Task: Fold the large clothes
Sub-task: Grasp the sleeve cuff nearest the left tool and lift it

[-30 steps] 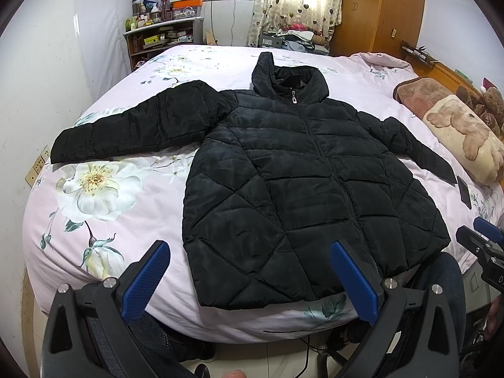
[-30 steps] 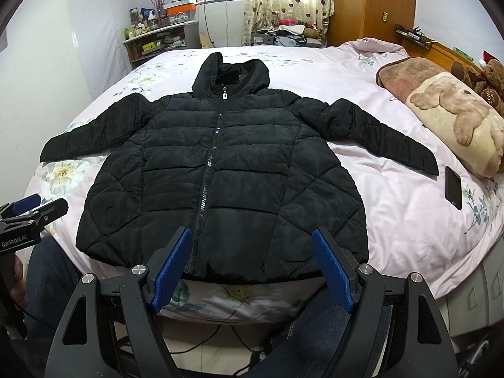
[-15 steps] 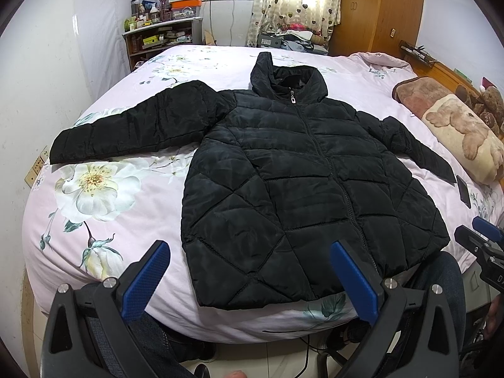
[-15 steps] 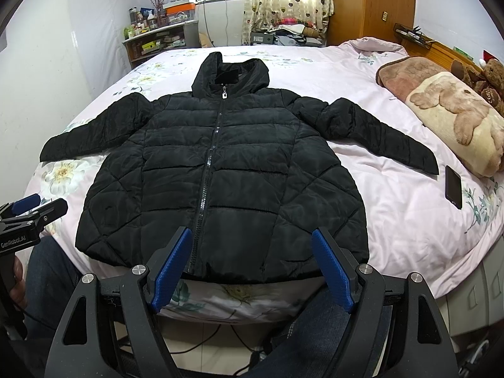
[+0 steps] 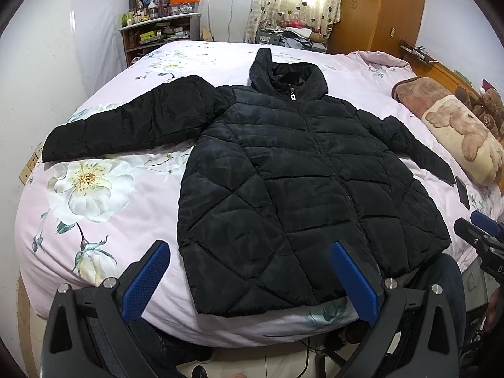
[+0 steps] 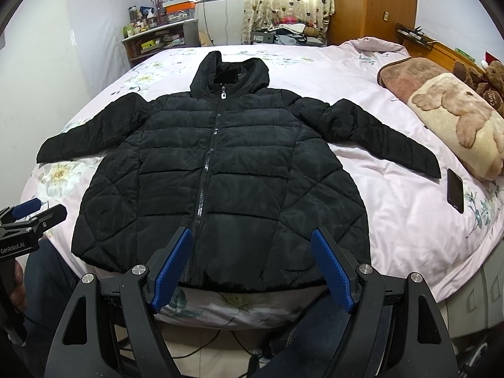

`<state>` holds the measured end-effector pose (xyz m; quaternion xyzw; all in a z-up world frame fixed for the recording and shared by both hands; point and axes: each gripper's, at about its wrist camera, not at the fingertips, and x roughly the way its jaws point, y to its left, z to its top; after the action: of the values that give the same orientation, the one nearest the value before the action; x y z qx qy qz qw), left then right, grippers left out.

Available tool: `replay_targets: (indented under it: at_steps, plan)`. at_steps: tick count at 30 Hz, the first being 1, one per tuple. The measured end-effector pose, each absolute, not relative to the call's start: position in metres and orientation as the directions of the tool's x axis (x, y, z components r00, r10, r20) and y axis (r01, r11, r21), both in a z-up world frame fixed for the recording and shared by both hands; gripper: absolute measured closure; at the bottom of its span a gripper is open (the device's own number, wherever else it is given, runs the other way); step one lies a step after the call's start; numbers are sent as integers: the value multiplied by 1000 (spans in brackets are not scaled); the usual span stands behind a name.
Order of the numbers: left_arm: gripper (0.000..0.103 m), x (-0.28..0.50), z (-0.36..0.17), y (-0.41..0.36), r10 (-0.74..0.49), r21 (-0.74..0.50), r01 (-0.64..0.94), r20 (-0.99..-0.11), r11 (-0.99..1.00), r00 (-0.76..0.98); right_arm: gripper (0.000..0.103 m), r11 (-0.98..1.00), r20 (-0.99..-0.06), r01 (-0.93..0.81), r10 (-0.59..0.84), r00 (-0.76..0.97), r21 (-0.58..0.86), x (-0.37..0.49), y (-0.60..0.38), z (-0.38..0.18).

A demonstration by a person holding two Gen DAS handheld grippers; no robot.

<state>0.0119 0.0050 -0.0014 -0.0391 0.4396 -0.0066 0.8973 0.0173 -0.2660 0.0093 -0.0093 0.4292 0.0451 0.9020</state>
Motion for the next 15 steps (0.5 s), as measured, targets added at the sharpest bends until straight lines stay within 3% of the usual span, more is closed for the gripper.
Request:
replay_targets:
  at_steps: [15]
  plan:
    - [0,81,-32,80,9,-101,-147,-793,984,609,25,983,-782,-185,124,611,11,96,-232,-7]
